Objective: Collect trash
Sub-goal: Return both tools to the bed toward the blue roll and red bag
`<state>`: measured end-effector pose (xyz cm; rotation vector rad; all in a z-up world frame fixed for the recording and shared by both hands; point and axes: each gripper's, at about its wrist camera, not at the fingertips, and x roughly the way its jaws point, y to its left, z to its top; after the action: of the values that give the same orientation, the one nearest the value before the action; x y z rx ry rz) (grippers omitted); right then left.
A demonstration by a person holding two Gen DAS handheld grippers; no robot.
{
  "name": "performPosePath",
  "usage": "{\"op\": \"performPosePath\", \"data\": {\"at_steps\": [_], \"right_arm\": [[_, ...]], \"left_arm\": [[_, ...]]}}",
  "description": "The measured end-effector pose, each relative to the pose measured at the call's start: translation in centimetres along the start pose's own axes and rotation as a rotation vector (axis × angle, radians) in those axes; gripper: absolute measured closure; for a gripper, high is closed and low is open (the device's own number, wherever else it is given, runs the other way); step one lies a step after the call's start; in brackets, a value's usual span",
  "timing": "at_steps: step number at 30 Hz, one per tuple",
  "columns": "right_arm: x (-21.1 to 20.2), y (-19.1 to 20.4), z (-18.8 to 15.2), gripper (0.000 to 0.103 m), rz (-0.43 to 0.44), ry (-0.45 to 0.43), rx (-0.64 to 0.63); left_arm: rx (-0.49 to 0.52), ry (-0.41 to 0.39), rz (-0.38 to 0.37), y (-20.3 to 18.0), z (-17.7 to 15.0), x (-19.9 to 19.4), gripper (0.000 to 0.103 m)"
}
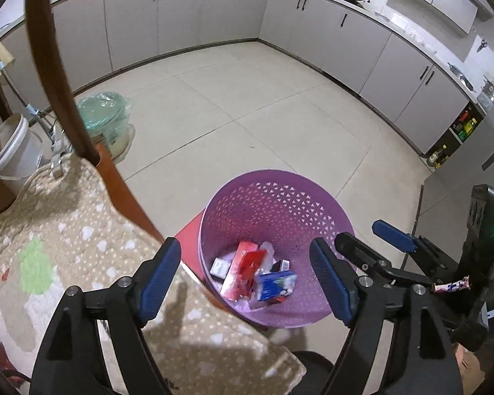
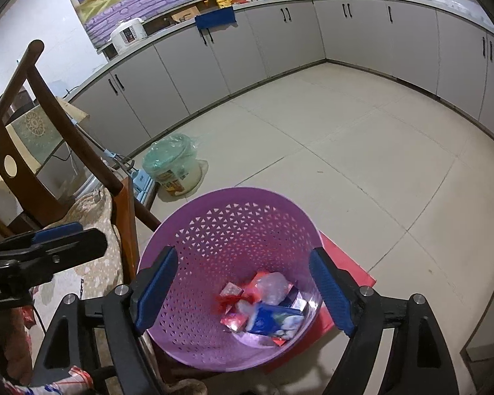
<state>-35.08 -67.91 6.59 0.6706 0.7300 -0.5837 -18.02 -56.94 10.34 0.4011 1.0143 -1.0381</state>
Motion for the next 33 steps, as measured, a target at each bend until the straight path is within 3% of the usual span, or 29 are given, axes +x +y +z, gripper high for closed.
{"op": "performPosePath", "data": {"at_steps": [8,16,23,26,33], "right_arm": [[-1.7,0.2,-1.2,0.017,-0.001,0.002,0.016],[-3.7,3.0,-2.8,0.015,0.028,0.01,-0.013],[-3.4,8.9,-4.7,0.013,0.088,0.069,-0.115],[-2.9,12.0,-5.9,0.013,0.123,0.103,-0.183],[-1.8,19.9,-9.4,0.013,0.191,0.183,-0.361]], "left_arm": [[-0.038,0.006,0.065,1.8,-3.4,-2.5,0.024],[-0.135,-0.026,0.134,5.9,-8.7,-7.3,0.02],[-0.286,-0.091,0.232,12.0,-14.3,-12.5,0.016],[-0.353,-0.112,0.306,14.9,-17.1,-14.5,0.015],[-0.528,-0.047,0.463,23.0,-24.6,-16.3,0.015]]}}
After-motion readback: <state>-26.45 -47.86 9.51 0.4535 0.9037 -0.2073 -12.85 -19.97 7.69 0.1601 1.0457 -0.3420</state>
